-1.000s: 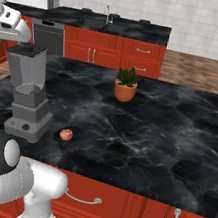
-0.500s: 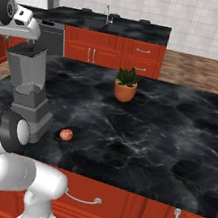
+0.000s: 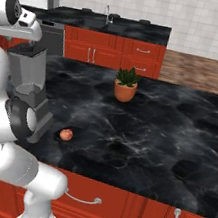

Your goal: Open the blender lid, put the peach in the blender, close the lid, and start the blender.

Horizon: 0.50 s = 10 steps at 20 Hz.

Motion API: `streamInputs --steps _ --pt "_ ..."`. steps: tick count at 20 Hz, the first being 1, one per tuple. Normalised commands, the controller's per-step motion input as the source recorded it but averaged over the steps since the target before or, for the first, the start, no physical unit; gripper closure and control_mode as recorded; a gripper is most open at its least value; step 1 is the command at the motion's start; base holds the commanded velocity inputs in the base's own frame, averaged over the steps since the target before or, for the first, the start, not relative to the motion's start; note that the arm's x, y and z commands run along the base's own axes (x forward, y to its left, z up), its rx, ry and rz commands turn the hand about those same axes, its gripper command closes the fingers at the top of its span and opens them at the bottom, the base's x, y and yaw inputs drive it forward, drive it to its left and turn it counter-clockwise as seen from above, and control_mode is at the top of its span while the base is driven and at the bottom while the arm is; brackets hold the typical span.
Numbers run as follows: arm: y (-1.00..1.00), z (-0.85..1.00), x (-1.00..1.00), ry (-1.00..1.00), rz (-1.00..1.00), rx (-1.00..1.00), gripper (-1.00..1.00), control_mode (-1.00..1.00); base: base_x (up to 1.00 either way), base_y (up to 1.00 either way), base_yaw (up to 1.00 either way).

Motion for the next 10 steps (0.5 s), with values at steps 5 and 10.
streamInputs --steps 5,10 --pt "0.0 -0.09 0.17 0.0 0.02 0.0 -1.0 -1.0 0.0 0.0 0.0" --pt "0.0 -0.02 0.12 0.0 0.0 0.0 -1.0 -1.0 0.0 0.0 0.0"
